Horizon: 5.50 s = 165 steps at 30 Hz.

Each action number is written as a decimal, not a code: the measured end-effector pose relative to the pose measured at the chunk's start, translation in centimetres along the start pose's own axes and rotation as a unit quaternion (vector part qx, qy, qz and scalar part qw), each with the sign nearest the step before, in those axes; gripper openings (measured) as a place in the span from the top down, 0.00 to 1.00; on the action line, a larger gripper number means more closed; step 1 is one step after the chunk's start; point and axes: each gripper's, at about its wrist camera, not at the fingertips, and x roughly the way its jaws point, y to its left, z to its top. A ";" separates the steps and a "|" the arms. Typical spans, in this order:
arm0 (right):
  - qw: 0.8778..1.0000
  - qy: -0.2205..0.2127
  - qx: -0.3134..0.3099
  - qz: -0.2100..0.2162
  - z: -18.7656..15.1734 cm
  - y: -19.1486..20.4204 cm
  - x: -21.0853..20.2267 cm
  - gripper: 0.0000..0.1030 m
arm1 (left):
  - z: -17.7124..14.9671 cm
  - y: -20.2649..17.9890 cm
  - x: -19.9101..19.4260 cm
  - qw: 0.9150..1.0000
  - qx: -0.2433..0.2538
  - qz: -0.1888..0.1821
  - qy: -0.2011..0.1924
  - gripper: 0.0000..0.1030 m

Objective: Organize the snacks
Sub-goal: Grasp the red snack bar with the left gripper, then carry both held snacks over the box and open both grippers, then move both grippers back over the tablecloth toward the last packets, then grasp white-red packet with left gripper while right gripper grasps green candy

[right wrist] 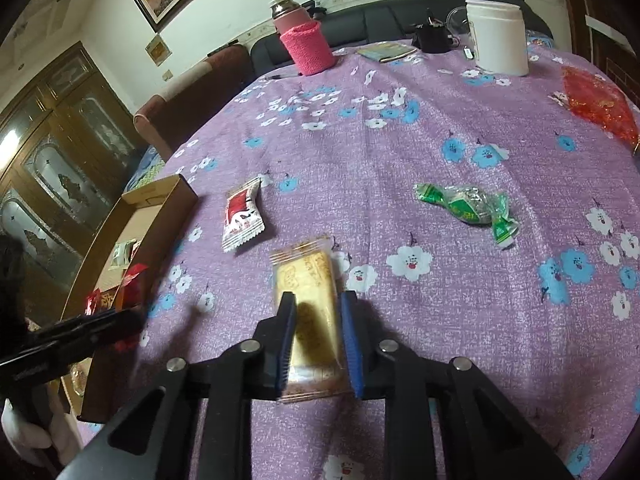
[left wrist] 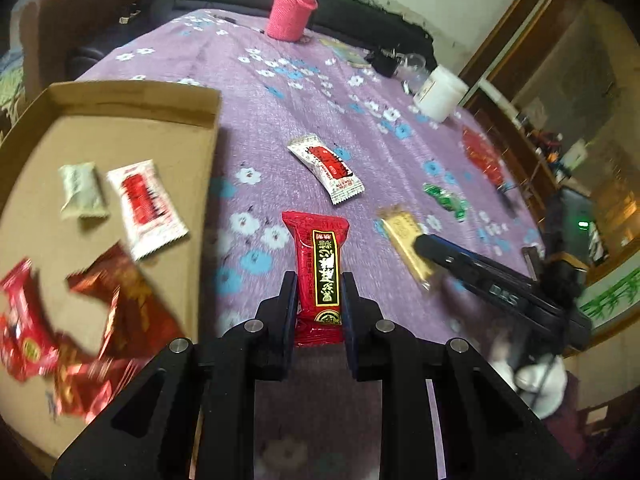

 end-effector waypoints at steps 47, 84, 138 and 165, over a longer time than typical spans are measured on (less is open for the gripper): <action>0.986 0.078 -0.147 0.023 2.5 23.4 7.4 0.65 | 2.0 17.4 -7.3 0.993 -0.070 0.071 -0.065 0.81; 0.991 0.026 -0.134 0.009 -1.5 20.8 2.5 0.50 | -2.5 7.5 -11.7 0.975 -0.006 0.183 -0.123 0.48; 0.996 -0.019 0.060 -0.056 -4.1 -2.7 -6.2 0.44 | -4.2 -7.8 0.9 0.979 0.149 0.137 0.017 0.48; 0.992 0.003 -0.031 -0.123 6.9 -5.8 0.9 0.45 | -7.4 -9.7 4.9 0.979 0.178 0.078 0.066 0.00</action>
